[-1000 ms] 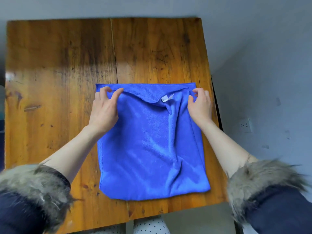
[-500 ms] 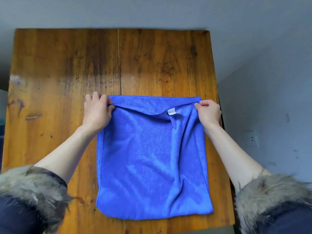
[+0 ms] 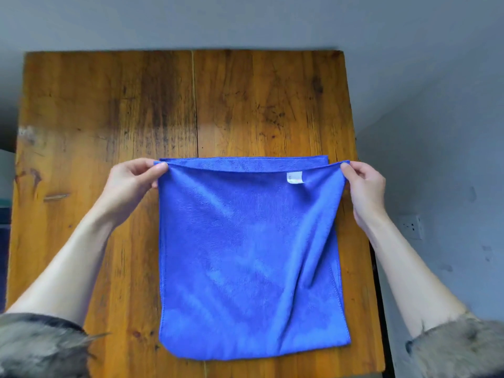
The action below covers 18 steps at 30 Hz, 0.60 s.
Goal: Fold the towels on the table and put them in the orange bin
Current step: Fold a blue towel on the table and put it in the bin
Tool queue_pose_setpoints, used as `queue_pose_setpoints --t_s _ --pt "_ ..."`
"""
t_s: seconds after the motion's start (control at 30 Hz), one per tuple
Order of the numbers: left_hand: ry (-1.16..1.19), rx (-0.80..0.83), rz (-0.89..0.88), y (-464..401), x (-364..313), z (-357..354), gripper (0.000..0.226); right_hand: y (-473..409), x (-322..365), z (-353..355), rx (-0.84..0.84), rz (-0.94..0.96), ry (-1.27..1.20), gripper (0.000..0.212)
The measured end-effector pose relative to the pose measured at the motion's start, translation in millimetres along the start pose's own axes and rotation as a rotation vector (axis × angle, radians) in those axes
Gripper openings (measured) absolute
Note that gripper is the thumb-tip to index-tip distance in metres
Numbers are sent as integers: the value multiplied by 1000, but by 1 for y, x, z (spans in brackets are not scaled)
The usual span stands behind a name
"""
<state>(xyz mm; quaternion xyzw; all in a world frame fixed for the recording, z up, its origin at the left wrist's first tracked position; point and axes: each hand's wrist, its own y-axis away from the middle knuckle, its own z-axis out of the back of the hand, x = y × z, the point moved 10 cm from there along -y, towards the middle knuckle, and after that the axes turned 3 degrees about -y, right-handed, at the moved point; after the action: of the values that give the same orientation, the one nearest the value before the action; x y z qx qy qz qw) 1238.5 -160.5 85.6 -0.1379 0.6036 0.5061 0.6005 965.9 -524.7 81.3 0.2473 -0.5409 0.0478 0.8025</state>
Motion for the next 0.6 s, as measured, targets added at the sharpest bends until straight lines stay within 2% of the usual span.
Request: queue_pose_setpoints --t_s 0.07,0.1,0.23,0.3,0.37,0.5,0.6 --pt "216 -21 40 -3 7 3 19 -5 5 1 -33 37 39 5" --pt "184 -58 53 -6 11 5 18 -6 5 -1 -39 48 66 5" --pt "-257 -279 -9 -17 6 15 12 -13 9 -23 8 114 208 14" --pt "-494 -291 -79 -21 -5 8 8 -17 14 -37 59 164 328 16" --pt "-632 -263 -142 -24 -13 0 15 -21 18 -46 92 200 409 12" --pt "-619 -271 -171 -26 -18 -1 13 -27 24 -57 127 215 478 10" --pt "-551 -263 -55 -34 -5 4 10 -28 22 -64 169 171 502 12"
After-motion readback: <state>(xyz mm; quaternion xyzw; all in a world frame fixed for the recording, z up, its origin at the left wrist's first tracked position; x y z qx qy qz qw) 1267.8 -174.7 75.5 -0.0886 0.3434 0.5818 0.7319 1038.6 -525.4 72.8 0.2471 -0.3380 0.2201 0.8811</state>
